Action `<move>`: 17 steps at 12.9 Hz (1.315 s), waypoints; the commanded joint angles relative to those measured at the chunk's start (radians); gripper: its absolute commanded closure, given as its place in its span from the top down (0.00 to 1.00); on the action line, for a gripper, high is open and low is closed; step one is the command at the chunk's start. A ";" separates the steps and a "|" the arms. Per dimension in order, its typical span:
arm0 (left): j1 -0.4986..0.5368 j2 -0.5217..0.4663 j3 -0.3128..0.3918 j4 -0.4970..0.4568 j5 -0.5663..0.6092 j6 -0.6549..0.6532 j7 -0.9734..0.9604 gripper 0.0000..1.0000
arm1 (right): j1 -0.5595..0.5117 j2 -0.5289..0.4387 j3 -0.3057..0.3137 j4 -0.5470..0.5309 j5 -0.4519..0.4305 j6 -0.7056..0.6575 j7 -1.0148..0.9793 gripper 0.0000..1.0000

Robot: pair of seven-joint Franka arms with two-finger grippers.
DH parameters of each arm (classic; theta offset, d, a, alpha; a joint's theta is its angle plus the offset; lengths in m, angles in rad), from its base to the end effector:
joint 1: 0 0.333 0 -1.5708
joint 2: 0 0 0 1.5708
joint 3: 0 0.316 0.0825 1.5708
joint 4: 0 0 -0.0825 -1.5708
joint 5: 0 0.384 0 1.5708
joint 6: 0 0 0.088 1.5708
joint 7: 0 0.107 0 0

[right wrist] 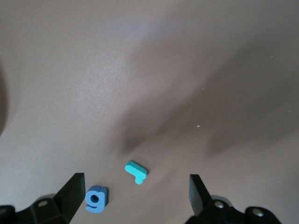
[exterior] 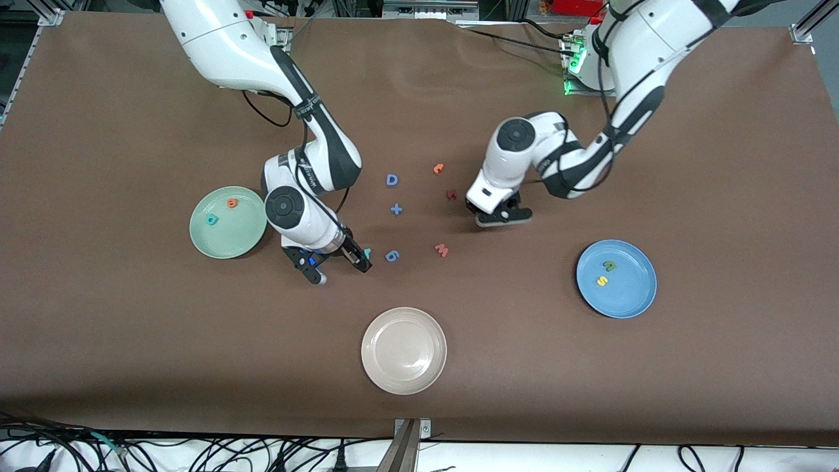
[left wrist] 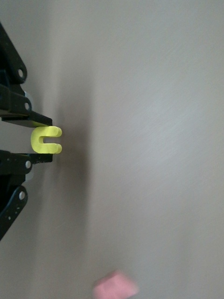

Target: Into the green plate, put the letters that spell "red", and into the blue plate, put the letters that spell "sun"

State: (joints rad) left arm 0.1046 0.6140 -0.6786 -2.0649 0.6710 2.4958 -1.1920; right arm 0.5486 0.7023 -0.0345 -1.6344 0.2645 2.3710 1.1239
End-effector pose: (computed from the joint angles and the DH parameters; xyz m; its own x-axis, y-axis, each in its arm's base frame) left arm 0.4891 -0.3199 0.1910 0.9858 0.1635 0.0392 0.1632 -0.9865 0.0121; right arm 0.6005 0.3459 0.2107 0.7026 -0.6974 -0.1416 -0.7107 -0.6976 -0.0909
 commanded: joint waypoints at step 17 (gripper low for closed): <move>0.355 0.087 0.083 0.442 -0.225 -0.529 0.966 1.00 | 0.050 0.080 -0.005 0.018 -0.010 0.088 0.002 0.71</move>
State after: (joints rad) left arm 0.4479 0.7164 -0.5979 -1.6733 0.4711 1.9869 -0.2484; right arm 0.5934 0.7685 -0.0357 -1.6328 0.2624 2.4623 1.1236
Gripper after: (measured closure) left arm 0.489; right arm 0.242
